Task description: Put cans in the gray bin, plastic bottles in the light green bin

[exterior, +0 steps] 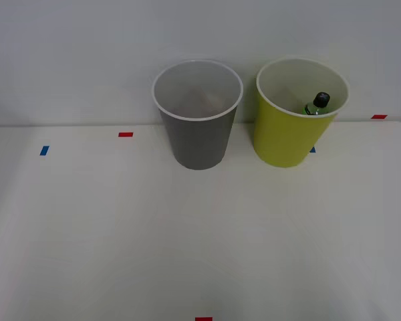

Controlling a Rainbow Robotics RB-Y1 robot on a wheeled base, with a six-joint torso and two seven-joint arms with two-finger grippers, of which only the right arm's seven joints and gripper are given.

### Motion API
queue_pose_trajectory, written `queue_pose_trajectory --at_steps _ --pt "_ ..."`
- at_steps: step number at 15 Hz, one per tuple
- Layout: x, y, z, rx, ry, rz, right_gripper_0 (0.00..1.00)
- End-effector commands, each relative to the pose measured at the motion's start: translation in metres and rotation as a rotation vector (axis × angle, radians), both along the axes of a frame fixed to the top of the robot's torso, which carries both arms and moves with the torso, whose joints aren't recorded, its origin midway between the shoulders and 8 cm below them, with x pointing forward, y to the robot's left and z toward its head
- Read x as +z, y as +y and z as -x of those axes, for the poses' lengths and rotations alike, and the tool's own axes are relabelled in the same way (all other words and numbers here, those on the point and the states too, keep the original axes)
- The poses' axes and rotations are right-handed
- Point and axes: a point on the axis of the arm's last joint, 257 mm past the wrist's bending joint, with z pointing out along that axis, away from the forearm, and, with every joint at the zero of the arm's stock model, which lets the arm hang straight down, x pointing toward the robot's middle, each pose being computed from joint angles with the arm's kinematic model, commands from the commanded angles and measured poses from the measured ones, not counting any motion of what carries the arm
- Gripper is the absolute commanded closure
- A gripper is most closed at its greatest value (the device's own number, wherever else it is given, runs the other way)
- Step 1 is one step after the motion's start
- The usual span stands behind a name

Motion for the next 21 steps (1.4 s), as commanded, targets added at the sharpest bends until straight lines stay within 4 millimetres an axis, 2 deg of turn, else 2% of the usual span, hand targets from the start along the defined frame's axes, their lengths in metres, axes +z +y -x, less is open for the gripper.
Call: queue_pose_trajectory --at_steps 1,21 --pt "0.0 0.0 0.0 0.0 0.0 0.0 0.0" --pt "0.0 0.0 0.0 0.0 0.0 0.0 0.0"
